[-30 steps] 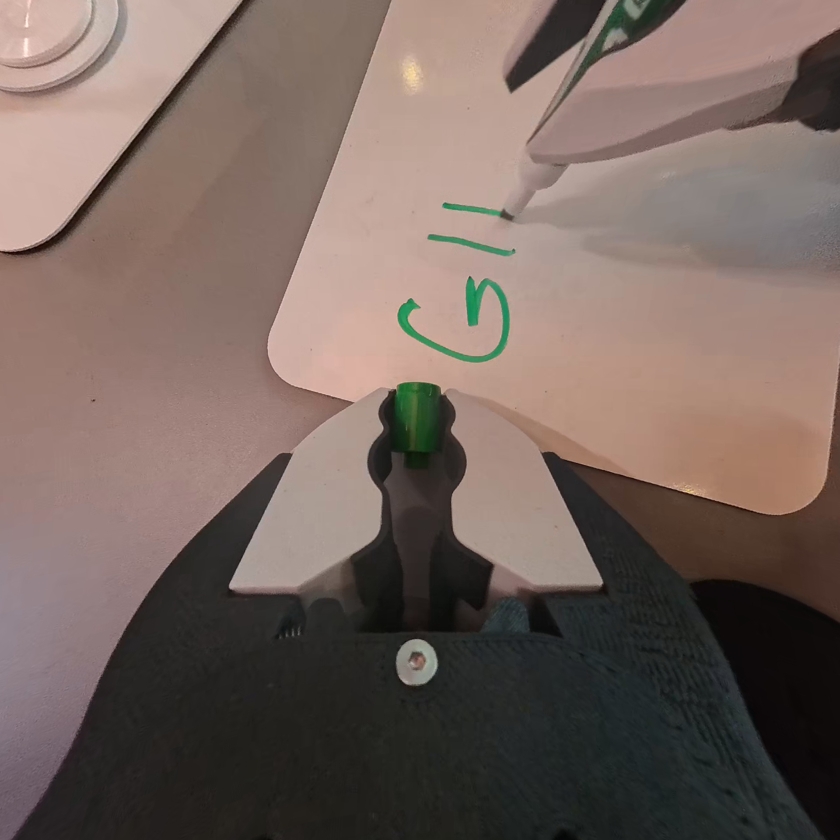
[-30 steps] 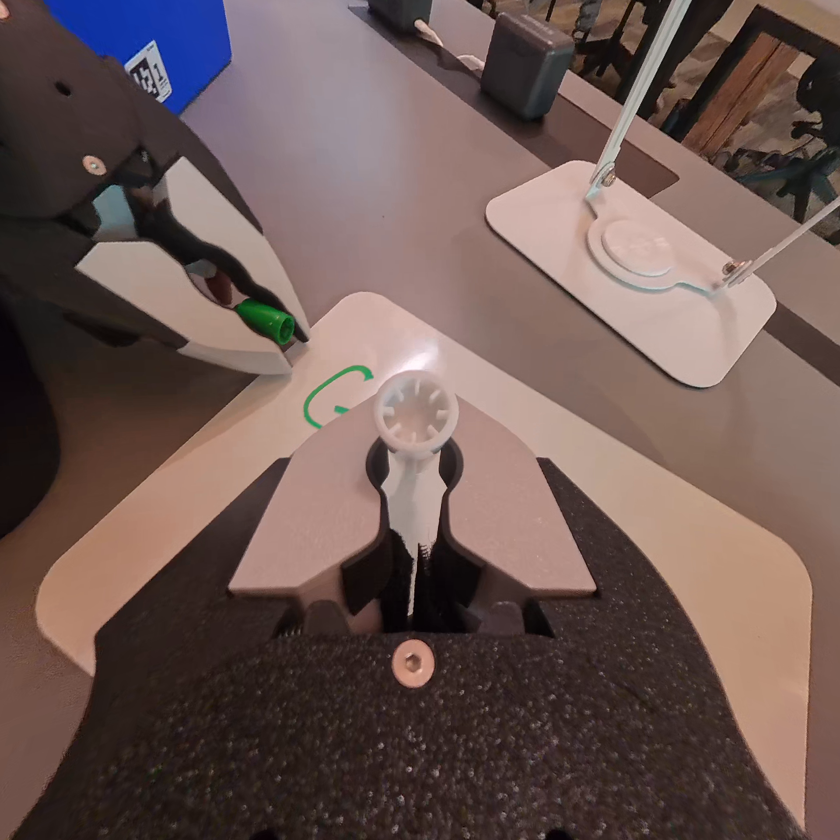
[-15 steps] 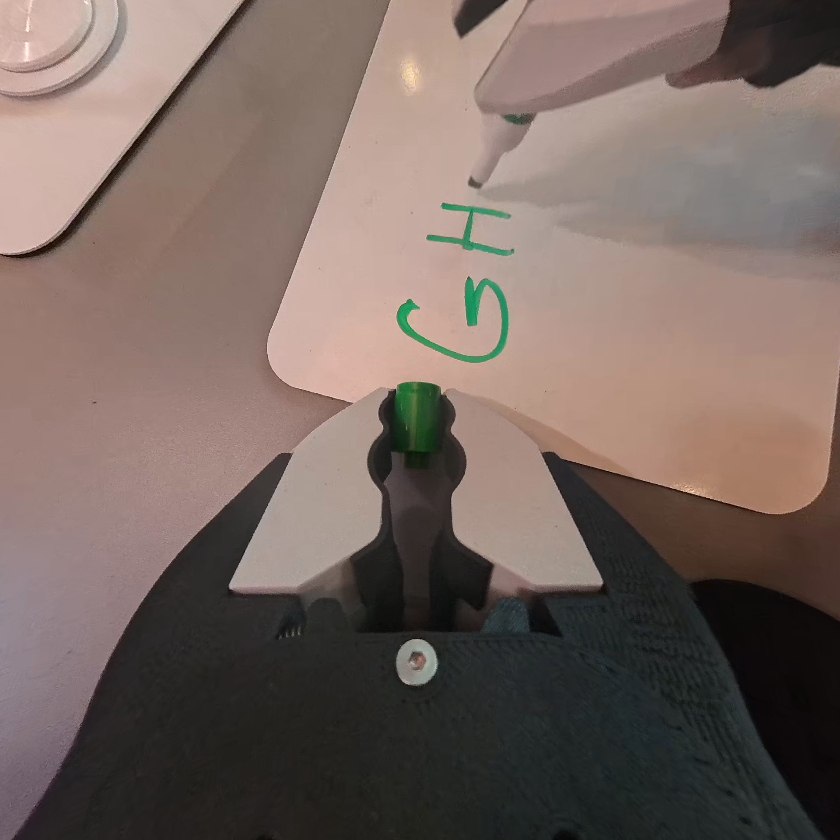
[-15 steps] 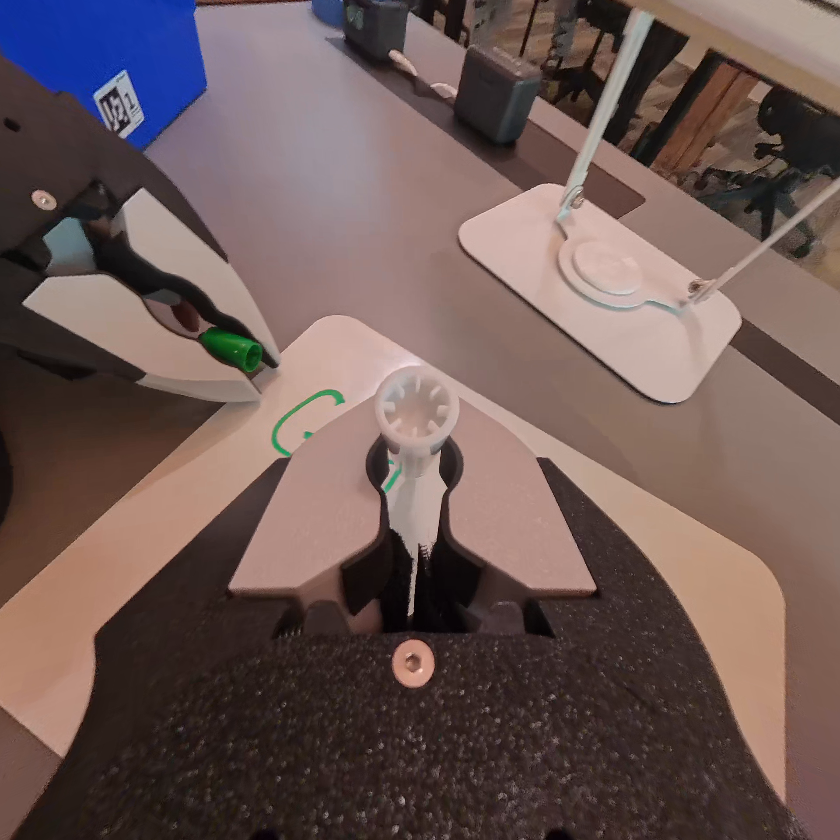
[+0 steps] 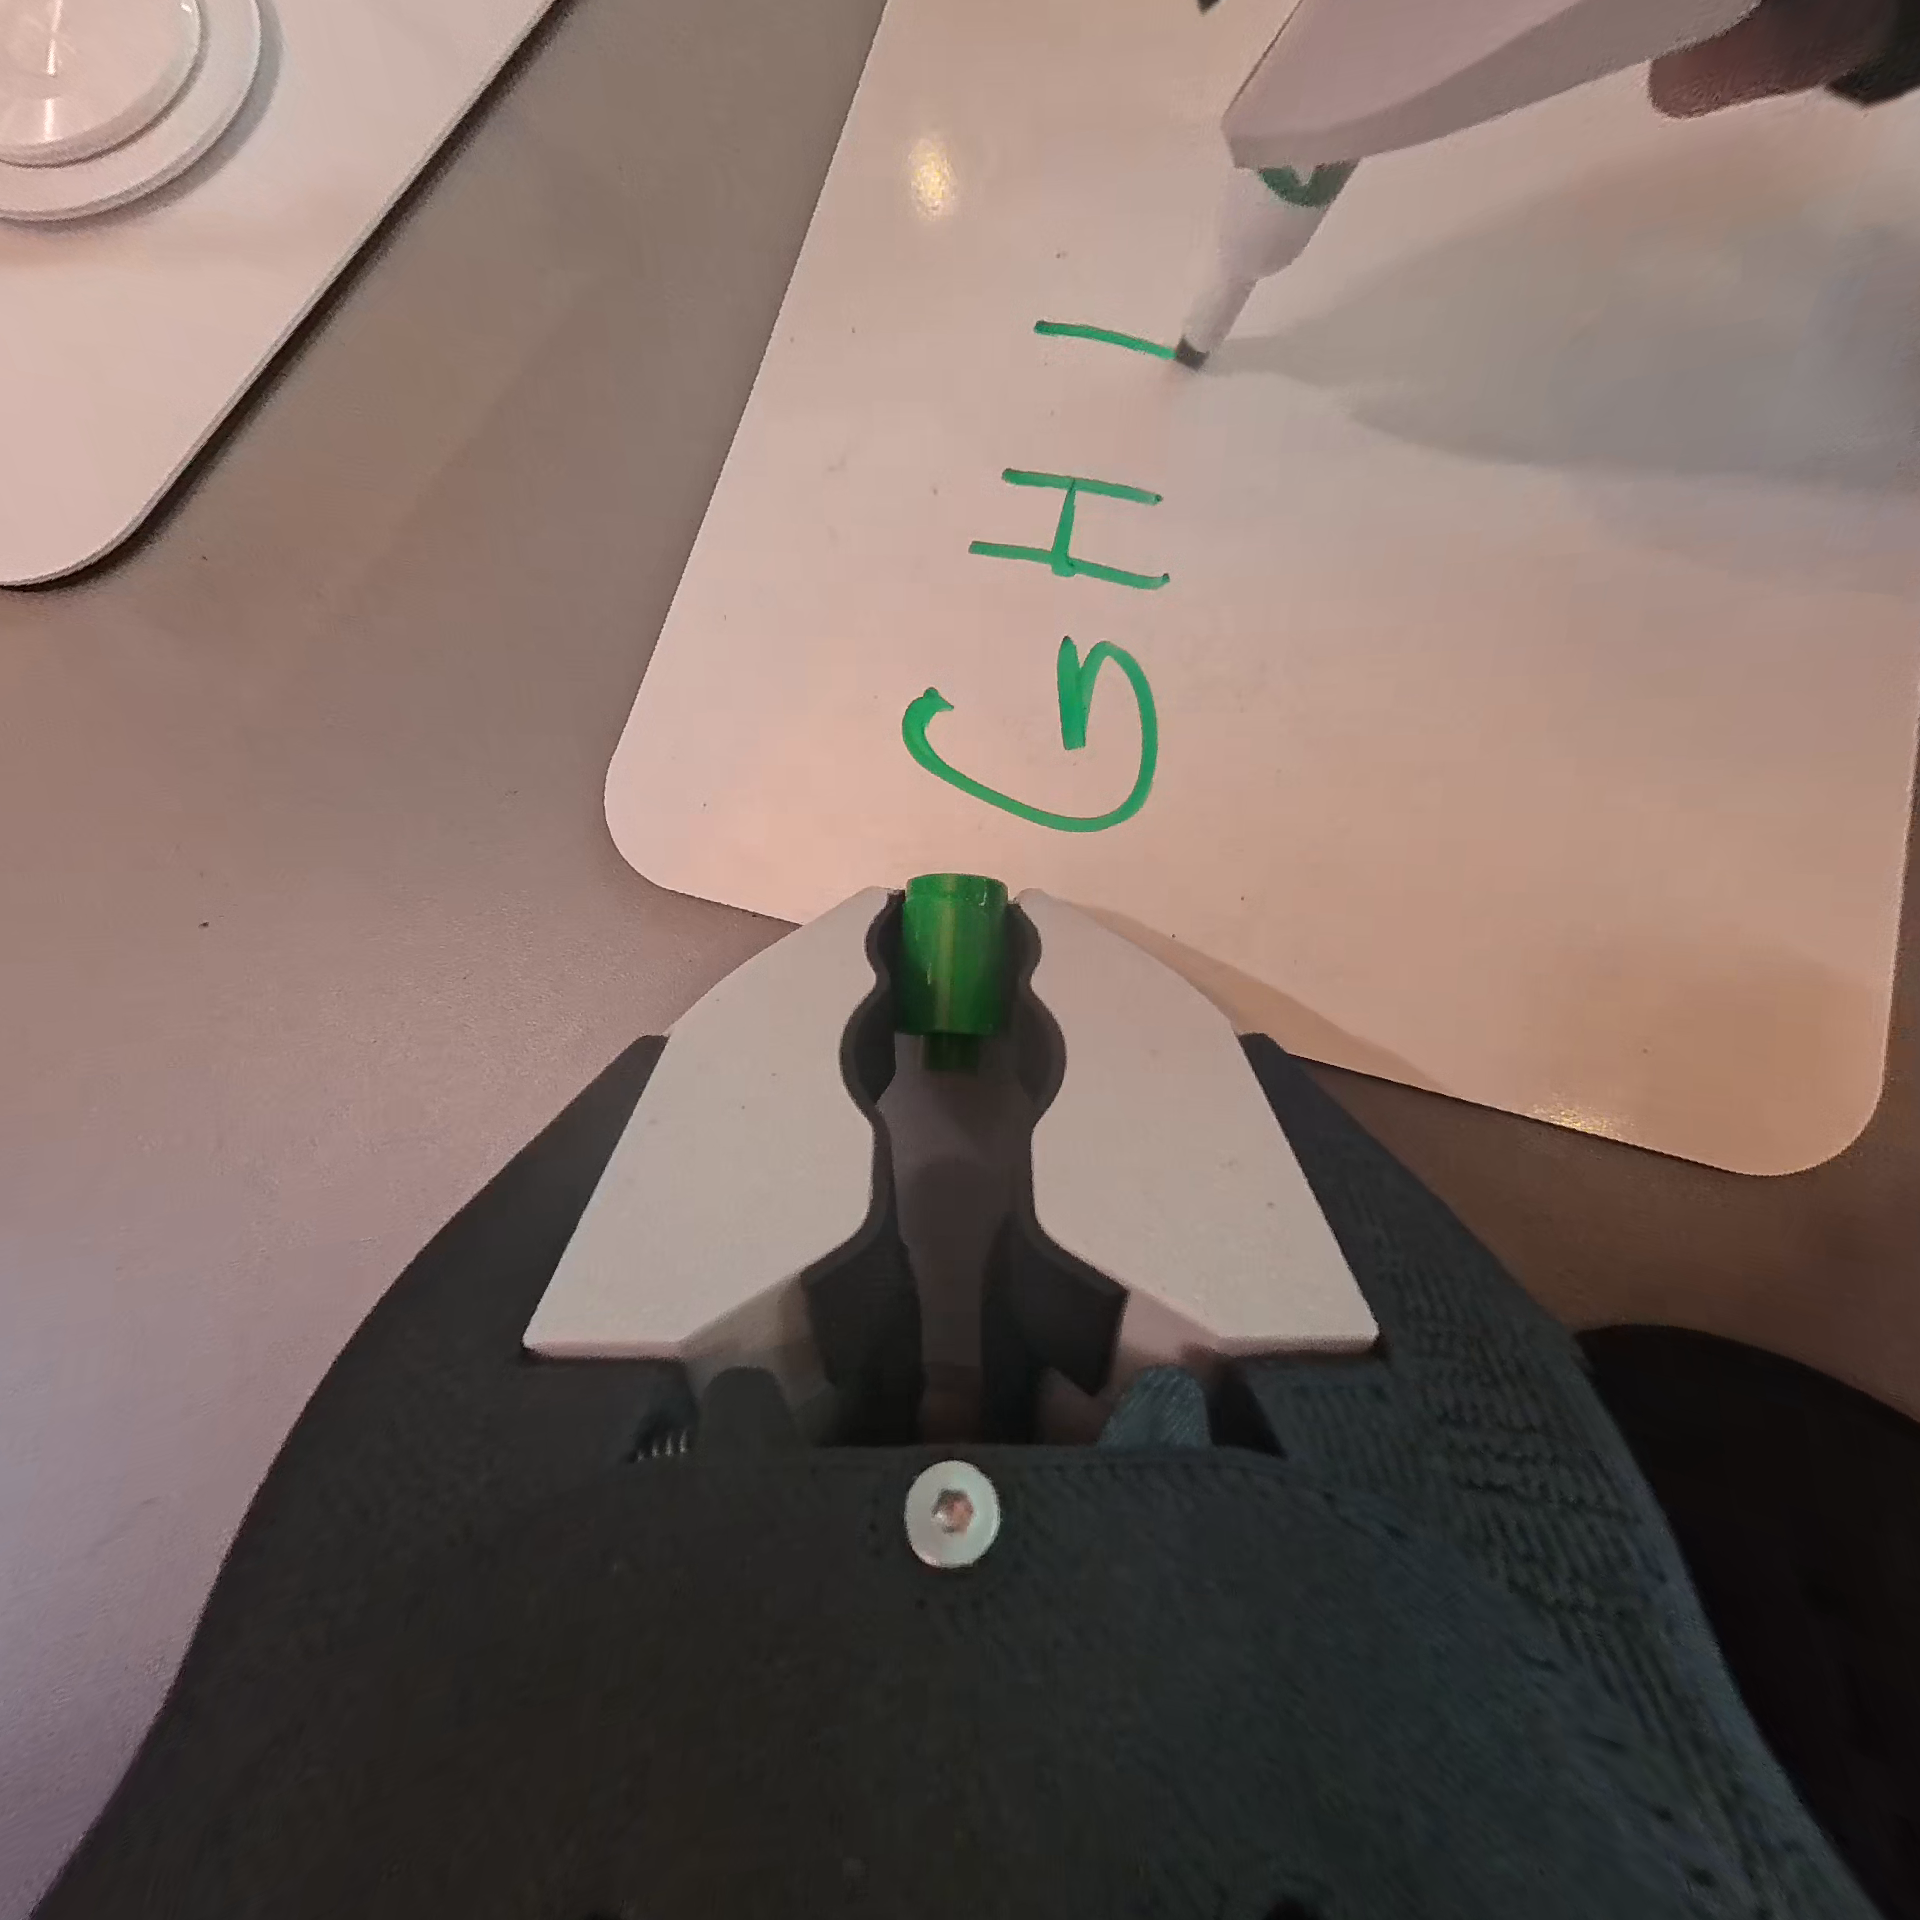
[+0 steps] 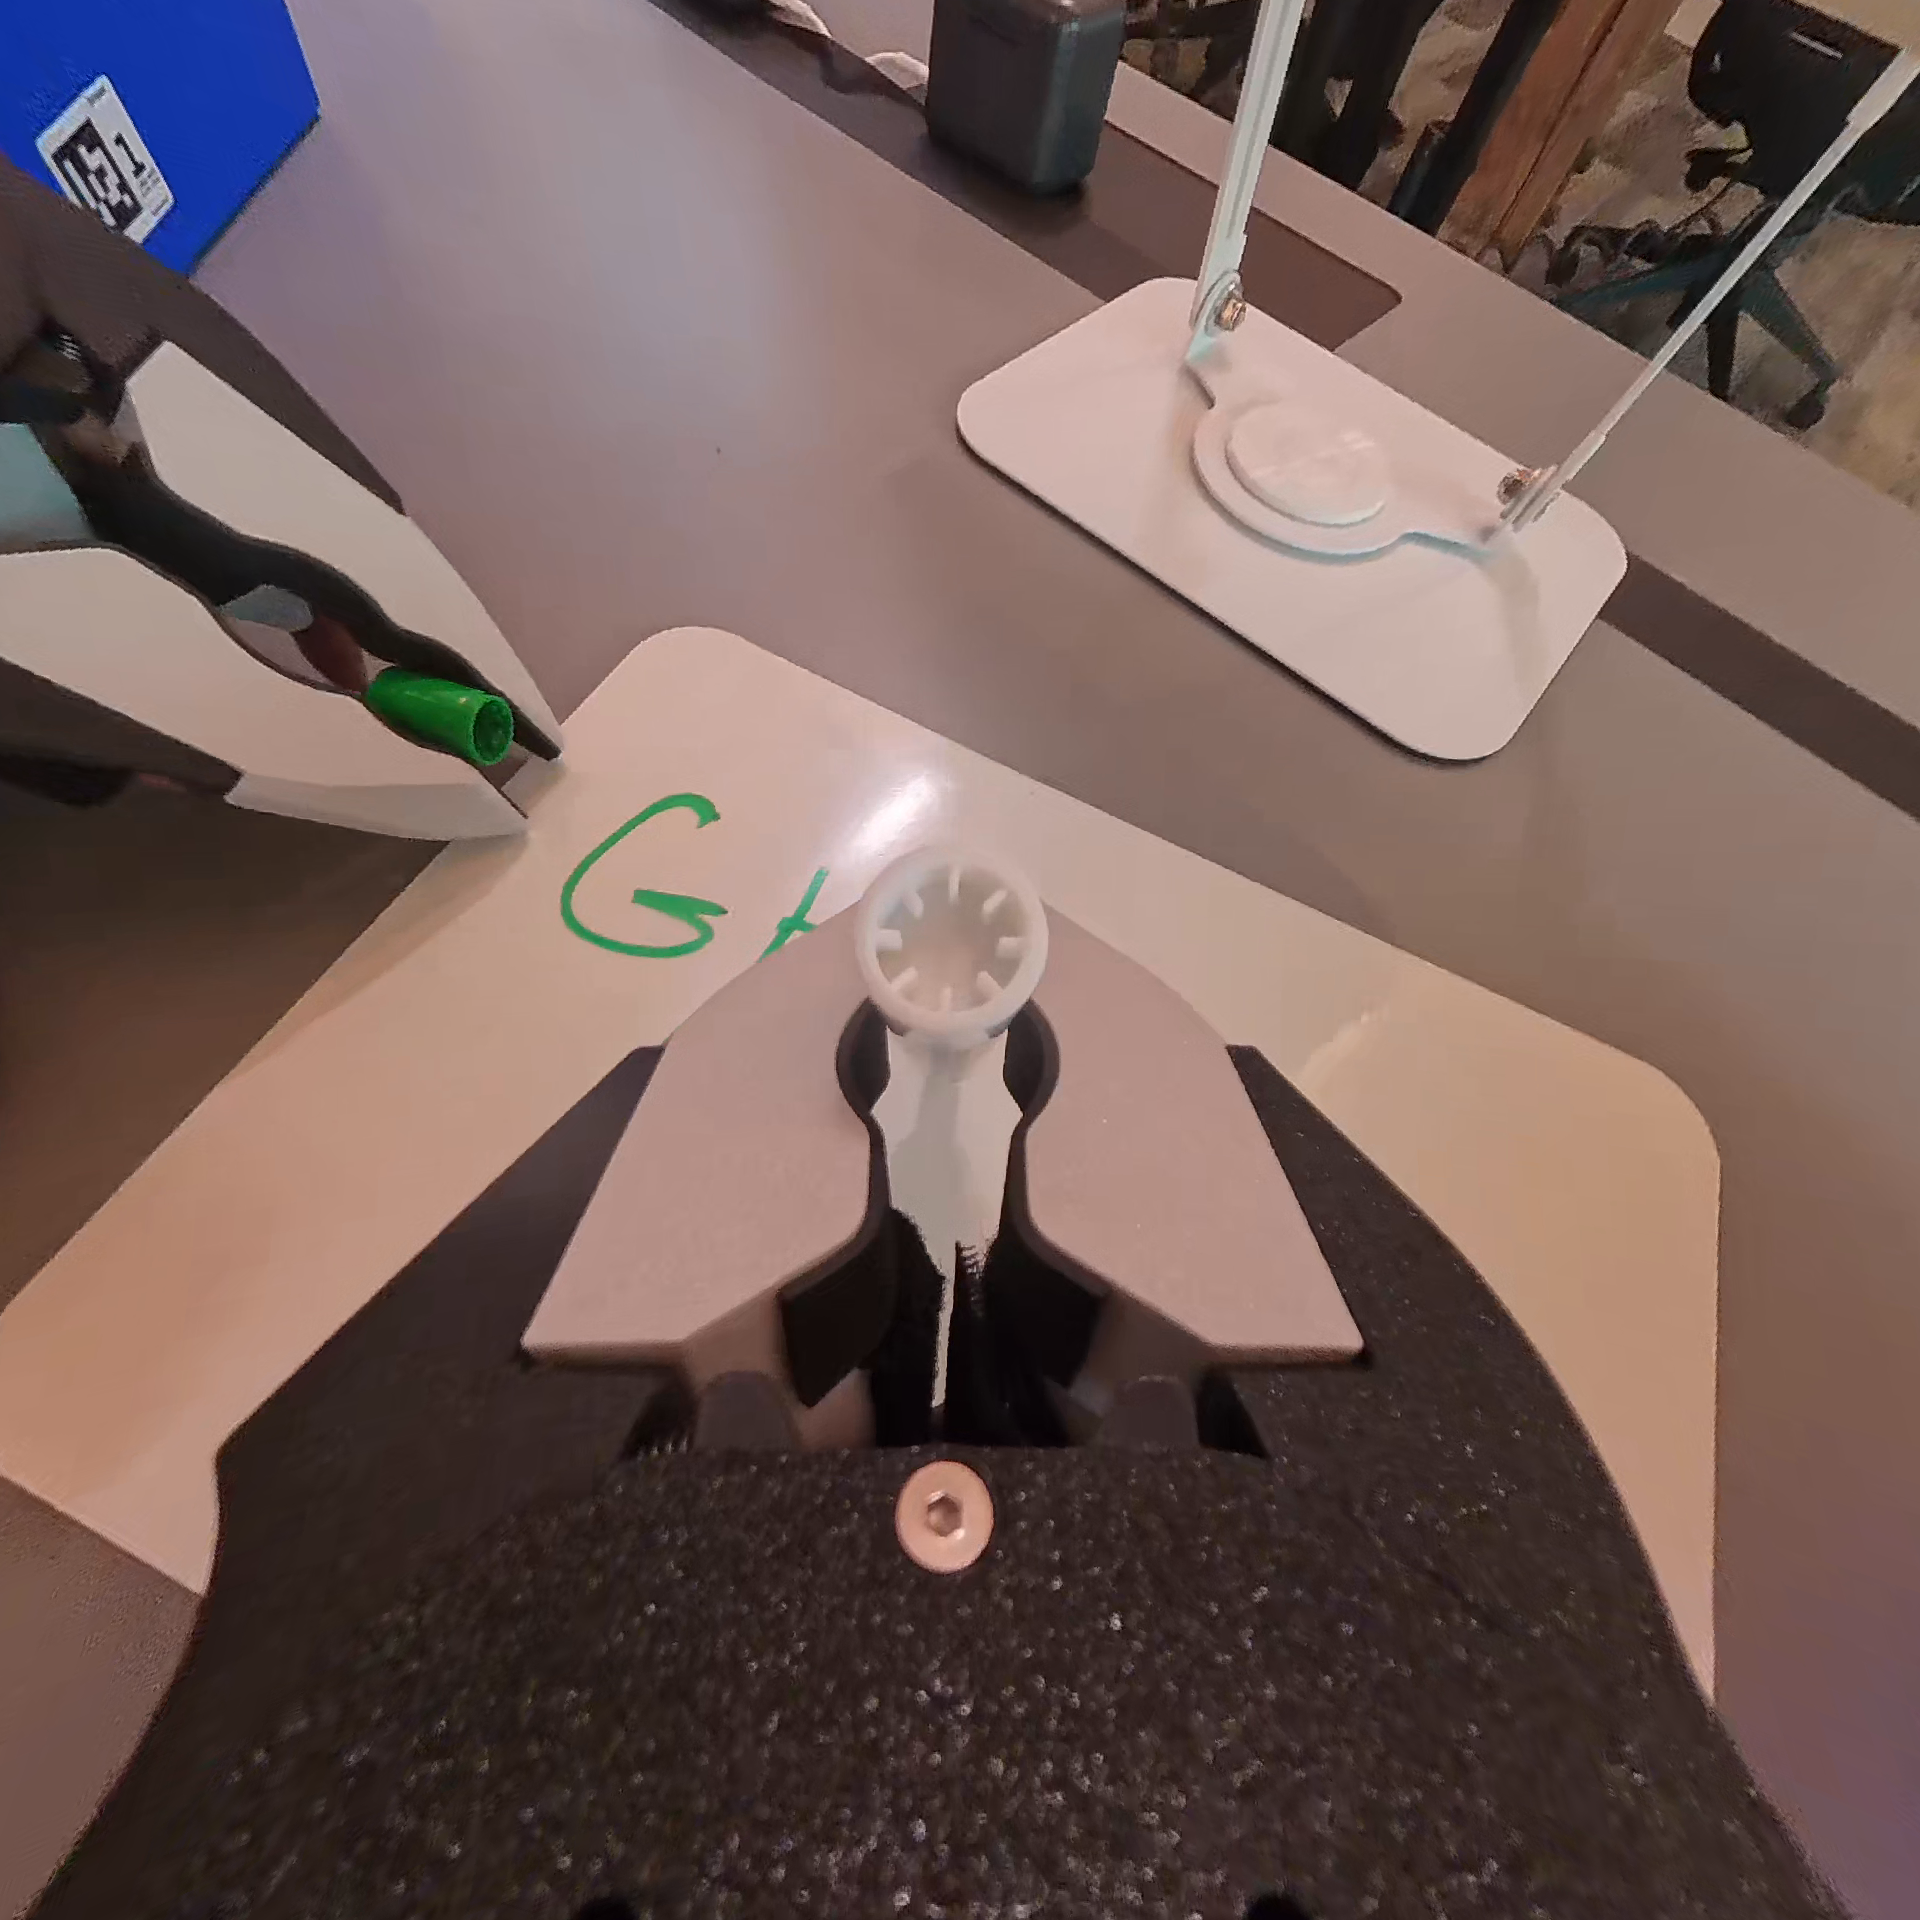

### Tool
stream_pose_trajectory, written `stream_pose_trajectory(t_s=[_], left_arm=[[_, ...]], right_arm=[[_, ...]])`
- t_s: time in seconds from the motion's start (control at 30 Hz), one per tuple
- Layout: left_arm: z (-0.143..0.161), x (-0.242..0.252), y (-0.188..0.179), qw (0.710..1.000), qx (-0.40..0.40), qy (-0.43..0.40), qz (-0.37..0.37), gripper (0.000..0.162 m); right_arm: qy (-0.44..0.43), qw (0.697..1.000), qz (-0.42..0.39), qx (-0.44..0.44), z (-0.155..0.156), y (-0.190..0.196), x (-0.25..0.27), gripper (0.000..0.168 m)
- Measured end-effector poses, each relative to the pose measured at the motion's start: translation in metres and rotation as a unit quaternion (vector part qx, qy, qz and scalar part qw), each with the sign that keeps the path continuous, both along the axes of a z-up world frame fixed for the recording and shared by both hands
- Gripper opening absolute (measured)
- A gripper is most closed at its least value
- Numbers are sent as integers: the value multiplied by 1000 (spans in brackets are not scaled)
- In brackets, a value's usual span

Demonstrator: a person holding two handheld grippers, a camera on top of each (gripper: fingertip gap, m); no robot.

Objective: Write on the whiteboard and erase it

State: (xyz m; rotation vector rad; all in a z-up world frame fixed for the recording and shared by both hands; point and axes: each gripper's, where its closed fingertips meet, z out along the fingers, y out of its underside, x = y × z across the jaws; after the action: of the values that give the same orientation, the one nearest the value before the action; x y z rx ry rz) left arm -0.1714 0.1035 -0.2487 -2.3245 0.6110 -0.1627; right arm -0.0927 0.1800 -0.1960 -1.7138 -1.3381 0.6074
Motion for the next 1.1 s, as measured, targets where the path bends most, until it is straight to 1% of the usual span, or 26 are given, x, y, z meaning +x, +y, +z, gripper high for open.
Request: stream_pose_trajectory(t_s=[0.13,0.27,0.33,0.43,0.5,0.6,0.7,0.77,0.83,0.93,1.0,1.1], left_arm=[[0,0,0,1000,1,2,0,19],[0,0,0,1000,0,0,0,19],[0,0,0,1000,0,0,-1,19],[0,1,0,1000,1,2,-3,19],[0,1,0,1000,0,1,-3,19],[0,1,0,1000,0,1,-3,19],[0,1,0,1000,0,1,-3,19],[0,1,0,1000,1,3,-3,19],[0,1,0,1000,1,2,-3,19],[0,1,0,1000,1,2,-3,19],[0,1,0,1000,1,2,-3,19],[0,1,0,1000,1,2,-4,19]], right_arm=[[35,999,9,21,13,5,-17,18],[20,999,25,17,4,6,-31,18],[12,1000,16,15,0,10,-27,18],[1,1000,-23,15,-1,27,-13,18],[15,999,-28,16,4,30,-10,18],[24,1000,-3,14,12,12,-12,18],[22,999,25,-5,11,-13,-14,18],[8,1000,26,-4,5,-18,-11,18],[-9,1000,12,2,-1,-12,-4,18],[-7,1000,-22,-4,-1,8,11,18],[-9,1000,-25,1,1,13,14,18],[4,1000,-14,20,12,22,9,18]])
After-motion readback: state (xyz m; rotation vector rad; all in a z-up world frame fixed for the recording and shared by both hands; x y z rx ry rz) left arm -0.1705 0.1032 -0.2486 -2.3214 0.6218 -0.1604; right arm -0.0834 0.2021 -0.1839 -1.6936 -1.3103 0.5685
